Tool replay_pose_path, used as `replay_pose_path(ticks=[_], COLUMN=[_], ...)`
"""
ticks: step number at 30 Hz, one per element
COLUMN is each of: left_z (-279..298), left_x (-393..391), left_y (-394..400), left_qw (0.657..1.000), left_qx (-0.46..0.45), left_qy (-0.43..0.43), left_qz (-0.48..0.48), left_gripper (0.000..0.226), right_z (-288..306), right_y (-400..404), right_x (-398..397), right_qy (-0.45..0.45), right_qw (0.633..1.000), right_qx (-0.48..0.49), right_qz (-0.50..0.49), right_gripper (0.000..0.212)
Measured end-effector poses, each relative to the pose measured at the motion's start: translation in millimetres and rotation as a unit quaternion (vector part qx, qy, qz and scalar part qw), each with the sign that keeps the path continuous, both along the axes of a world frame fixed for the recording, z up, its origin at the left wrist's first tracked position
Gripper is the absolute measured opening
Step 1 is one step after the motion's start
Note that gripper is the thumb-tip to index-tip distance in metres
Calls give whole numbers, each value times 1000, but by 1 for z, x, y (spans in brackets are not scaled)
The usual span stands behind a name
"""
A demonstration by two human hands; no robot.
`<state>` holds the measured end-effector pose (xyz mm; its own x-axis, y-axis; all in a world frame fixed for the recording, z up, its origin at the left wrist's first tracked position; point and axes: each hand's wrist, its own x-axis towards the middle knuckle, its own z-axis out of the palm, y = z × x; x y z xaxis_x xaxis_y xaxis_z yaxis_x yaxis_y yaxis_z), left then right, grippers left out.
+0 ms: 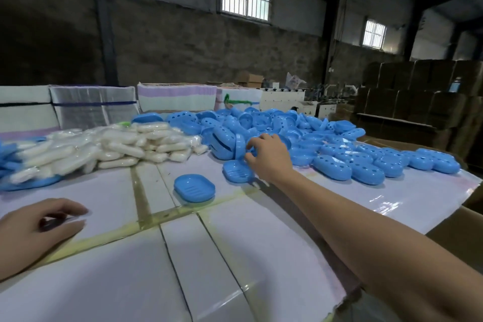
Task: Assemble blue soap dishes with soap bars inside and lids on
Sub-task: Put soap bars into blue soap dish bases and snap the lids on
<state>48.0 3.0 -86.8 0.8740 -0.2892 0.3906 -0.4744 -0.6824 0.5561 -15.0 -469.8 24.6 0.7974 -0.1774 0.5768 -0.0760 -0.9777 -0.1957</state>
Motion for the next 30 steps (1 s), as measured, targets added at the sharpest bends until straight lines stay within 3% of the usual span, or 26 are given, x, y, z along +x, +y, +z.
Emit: replay_pose_path(ticks=[3, 5, 10, 12, 16, 20, 23, 27, 30], left_z=[31, 43, 57, 61, 62, 65, 70, 71, 71], left_x=[-27, -40, -55, -59, -58, -51, -45, -42, -41], left_y=[-21, -26, -36, -39, -34, -21, 0, 24, 30], left_qw=[998, 999, 999, 999, 996, 988, 964, 911, 895], left_qx=[11, 15, -11, -18, 7, 19, 69, 189, 212], left_qy=[-1, -12, 21, 23, 22, -10, -49, 22, 38], left_qz=[56, 40, 40, 45, 82, 156, 251, 366, 390], left_gripper=[29, 26, 19, 15, 15, 16, 24, 48, 46], right_z=[11, 14, 10, -3, -41, -45, -45, -43, -42], right_y=[70, 117, 223, 253, 275, 263, 260, 260, 258], right_x=[4, 6, 20, 28, 36, 39, 36, 33, 31], right_qy=[-2, 21, 215, 201, 111, 117, 153, 153, 155], right_qw=[992, 978, 911, 908, 922, 904, 892, 886, 885], right_qx=[48, 80, 52, 68, 67, 80, 81, 80, 96], right_qz=[113, 193, 349, 362, 364, 404, 418, 430, 428], right_gripper=[21, 17, 12, 12, 30, 22, 10, 8, 12])
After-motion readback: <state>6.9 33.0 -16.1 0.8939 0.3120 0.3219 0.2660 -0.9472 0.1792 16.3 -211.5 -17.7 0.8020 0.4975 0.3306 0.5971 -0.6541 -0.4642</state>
